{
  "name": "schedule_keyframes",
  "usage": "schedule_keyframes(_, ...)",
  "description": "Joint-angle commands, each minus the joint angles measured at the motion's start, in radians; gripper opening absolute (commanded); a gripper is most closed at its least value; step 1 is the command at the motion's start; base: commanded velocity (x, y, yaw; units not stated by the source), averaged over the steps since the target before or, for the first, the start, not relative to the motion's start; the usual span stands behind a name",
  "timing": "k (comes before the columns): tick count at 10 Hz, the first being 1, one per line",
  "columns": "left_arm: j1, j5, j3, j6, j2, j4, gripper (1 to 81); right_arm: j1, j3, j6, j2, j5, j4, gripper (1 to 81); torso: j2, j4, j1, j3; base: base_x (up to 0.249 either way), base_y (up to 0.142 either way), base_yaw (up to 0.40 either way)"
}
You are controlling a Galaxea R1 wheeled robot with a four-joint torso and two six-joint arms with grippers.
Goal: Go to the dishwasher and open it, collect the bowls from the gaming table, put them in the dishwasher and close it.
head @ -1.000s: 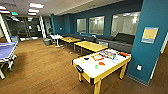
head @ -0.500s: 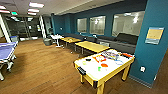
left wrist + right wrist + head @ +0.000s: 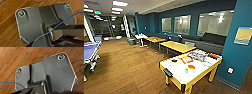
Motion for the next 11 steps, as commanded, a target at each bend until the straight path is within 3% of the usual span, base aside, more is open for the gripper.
schedule_keyframes(1,-0.047,0.049,-0.001,0.005,-0.005,-0.002,81.1,0.052,0.005,0.000,0.008,-0.042,-0.008,81.1,0.000,0.000,0.000,0.000,0.134,0.077,0.000)
schedule_keyframes(7,-0.050,0.049,-0.001,0.004,0.001,-0.002,81.1,0.057,0.005,-0.002,0.002,-0.042,-0.008,81.1,0.000,0.000,0.000,0.000,0.133,0.070,0.000)
schedule_keyframes(11,-0.052,0.049,-0.001,0.004,0.001,-0.002,81.1,0.058,0.005,-0.002,0.003,-0.042,-0.008,81.1,0.000,0.000,0.000,0.000,0.133,0.000,0.000)
